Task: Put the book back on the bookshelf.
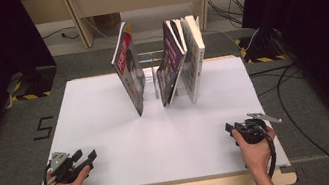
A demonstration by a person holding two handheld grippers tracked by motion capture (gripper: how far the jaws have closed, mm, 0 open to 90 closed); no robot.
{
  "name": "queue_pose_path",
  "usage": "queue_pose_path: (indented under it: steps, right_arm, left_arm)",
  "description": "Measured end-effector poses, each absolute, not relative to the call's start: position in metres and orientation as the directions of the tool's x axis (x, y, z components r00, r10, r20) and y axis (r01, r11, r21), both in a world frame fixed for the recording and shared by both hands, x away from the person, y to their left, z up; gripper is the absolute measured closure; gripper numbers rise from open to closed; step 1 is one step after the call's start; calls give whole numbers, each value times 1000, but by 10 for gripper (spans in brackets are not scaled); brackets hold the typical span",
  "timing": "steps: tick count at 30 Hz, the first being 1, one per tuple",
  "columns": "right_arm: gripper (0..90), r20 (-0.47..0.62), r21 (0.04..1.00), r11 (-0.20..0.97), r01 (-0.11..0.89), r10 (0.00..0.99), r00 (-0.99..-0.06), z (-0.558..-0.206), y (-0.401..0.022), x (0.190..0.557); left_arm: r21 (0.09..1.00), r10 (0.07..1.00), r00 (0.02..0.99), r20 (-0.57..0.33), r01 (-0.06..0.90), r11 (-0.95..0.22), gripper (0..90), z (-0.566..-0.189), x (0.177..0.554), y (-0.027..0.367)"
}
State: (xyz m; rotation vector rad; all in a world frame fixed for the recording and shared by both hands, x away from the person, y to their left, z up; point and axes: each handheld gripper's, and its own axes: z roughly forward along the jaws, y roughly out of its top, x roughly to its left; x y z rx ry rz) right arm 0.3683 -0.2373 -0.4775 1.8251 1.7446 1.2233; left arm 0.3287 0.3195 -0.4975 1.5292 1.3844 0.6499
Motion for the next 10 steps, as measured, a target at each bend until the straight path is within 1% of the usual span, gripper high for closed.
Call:
queue_pose_path:
  steps: [10]
  right_arm:
    - [576, 346, 736, -190, 650, 930, -120, -480, -236, 370]
  left_arm:
    - [893, 956, 208, -204, 440, 95, 397, -501, 325, 323]
